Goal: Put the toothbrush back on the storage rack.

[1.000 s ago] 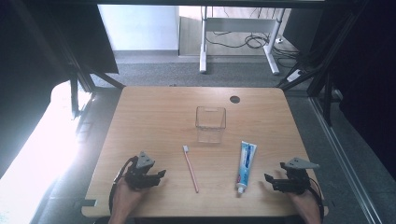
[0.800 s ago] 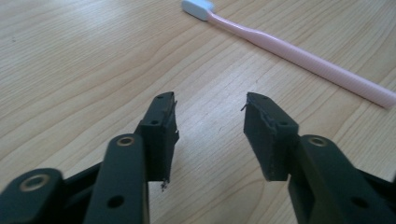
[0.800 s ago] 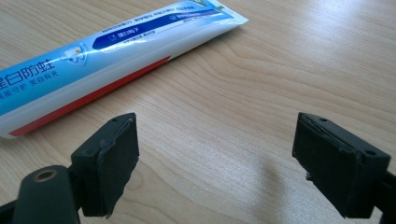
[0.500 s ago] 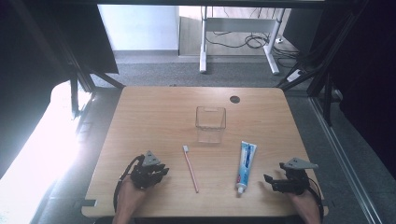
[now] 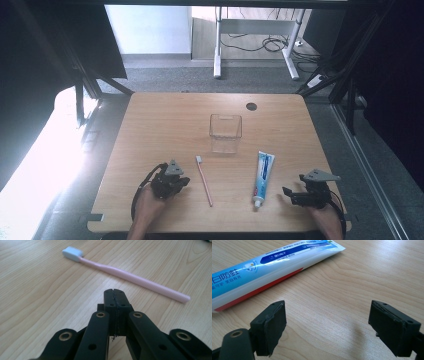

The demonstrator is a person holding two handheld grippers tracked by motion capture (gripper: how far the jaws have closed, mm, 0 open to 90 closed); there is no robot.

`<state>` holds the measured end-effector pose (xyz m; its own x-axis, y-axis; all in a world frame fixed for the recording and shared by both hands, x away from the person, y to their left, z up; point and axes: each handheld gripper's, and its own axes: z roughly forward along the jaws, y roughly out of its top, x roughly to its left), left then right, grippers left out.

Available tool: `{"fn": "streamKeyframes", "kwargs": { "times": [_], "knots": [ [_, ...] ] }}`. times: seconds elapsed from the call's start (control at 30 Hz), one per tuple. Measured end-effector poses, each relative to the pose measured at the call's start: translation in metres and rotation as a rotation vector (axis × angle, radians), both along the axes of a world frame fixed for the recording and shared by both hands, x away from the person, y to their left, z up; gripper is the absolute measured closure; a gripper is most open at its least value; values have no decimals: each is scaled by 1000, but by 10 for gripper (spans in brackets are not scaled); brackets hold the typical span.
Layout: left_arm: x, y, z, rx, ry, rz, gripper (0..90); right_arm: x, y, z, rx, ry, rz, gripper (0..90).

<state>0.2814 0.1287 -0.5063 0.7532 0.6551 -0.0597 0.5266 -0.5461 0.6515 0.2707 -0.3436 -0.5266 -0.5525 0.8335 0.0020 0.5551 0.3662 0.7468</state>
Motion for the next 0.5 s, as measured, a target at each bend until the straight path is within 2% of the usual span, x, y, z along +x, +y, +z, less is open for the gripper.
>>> {"fn": "streamKeyframes", "kwargs": {
  "times": [0.13,0.5],
  "knots": [
    [7,-13,0,6,-1,-31,897,0,0,-1,-1,2,1,150],
    [21,-44,-3,5,9,-75,897,0,0,-2,-1,10,-2,152]
  ]
}}
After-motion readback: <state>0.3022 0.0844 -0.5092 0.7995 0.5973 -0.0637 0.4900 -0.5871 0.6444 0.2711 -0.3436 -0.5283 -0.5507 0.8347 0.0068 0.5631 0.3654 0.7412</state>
